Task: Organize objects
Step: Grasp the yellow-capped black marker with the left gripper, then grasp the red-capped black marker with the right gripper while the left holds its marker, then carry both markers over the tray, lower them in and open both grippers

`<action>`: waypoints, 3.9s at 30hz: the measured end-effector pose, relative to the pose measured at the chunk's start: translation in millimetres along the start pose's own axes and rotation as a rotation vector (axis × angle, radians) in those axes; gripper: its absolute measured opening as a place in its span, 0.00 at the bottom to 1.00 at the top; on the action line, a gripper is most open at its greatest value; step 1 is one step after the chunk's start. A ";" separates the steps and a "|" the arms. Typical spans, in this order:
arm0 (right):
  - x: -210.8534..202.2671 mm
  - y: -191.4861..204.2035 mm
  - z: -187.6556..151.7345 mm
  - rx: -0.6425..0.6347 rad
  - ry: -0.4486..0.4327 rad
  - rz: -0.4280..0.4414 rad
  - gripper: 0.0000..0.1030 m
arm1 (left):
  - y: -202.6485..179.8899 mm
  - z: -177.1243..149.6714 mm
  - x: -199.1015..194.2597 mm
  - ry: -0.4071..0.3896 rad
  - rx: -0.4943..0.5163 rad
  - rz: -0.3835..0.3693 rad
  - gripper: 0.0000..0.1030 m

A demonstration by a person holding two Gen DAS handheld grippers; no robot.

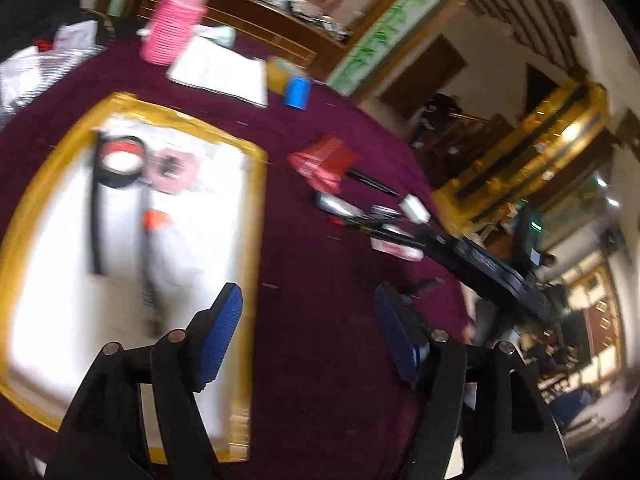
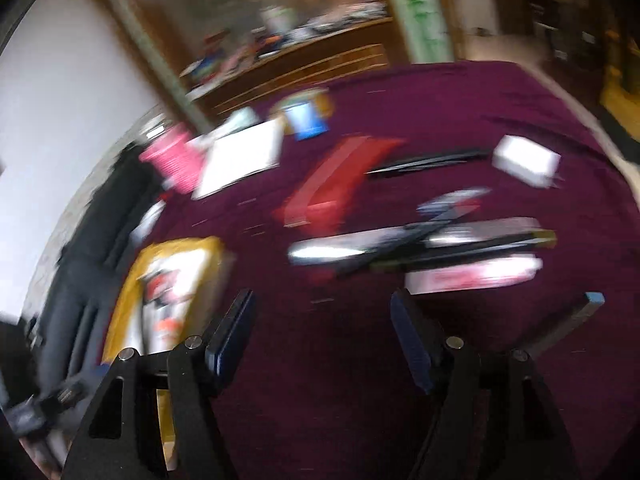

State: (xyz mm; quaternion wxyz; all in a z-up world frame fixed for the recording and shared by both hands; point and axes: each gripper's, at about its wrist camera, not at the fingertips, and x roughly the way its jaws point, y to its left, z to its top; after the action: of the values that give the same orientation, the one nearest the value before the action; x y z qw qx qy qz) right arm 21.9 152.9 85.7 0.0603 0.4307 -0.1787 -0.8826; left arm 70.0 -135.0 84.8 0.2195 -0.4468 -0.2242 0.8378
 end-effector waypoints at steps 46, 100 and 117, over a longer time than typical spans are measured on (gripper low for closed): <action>89.6 14.6 26.1 -0.135 0.399 0.313 0.63 | -36.9 -46.2 62.5 0.175 0.131 -0.014 0.66; 88.0 -9.6 34.1 0.116 0.109 -0.251 0.21 | 23.9 -25.3 -24.2 -0.111 0.143 0.001 0.12; 73.3 -11.7 12.7 0.159 0.104 -0.043 0.12 | 64.6 -26.1 -50.3 -0.158 0.069 0.066 0.12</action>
State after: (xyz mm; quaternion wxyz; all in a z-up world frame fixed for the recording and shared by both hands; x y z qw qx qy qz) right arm -33.1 148.0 34.4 0.0161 0.4829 -0.2357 -0.8432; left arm 106.6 -210.7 67.5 0.1886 -0.3785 -0.1969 0.8845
